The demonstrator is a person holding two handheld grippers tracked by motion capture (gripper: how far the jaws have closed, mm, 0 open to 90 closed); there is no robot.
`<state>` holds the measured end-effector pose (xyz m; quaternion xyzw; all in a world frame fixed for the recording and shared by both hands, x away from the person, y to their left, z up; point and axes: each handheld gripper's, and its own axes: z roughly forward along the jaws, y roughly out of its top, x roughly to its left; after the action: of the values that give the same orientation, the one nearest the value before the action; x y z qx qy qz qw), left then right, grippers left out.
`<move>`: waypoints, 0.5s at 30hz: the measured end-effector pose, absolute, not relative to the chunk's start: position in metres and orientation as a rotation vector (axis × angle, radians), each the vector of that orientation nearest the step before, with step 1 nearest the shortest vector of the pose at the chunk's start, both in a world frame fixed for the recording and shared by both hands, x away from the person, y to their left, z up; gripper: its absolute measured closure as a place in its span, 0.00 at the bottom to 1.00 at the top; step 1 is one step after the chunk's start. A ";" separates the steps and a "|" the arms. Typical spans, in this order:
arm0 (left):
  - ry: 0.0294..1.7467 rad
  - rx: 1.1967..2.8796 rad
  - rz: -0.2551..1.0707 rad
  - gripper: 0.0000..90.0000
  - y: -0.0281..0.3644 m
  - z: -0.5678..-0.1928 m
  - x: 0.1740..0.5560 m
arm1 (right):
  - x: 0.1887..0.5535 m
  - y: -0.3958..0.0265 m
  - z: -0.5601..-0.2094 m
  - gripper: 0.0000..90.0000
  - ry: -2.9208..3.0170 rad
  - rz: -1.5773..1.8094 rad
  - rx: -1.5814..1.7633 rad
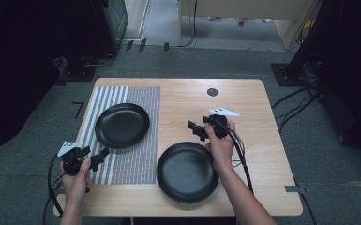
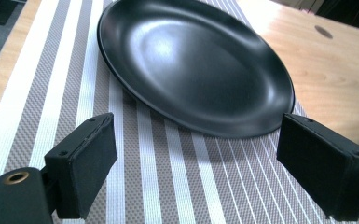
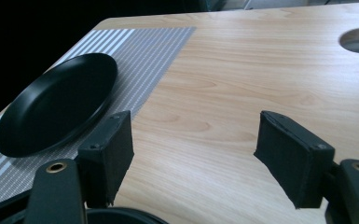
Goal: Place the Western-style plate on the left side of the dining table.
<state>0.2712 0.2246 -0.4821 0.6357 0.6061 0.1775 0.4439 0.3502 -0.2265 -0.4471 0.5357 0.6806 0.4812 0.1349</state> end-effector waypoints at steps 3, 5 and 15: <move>1.502 1.581 0.451 0.13 0.224 -0.484 0.266 | 0.343 -0.238 -0.449 0.30 1.955 1.398 1.569; 1.506 1.585 0.458 0.13 0.224 -0.484 0.264 | 0.341 -0.241 -0.450 0.30 1.951 1.399 1.571; 1.517 1.638 0.476 0.13 0.221 -0.493 0.259 | 0.314 -0.274 -0.457 0.30 1.904 1.396 1.602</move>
<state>0.2588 0.2211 -0.4933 0.6524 0.6043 0.1895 0.4163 0.3144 -0.2740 -0.4575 0.5556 0.6603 0.4843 0.1437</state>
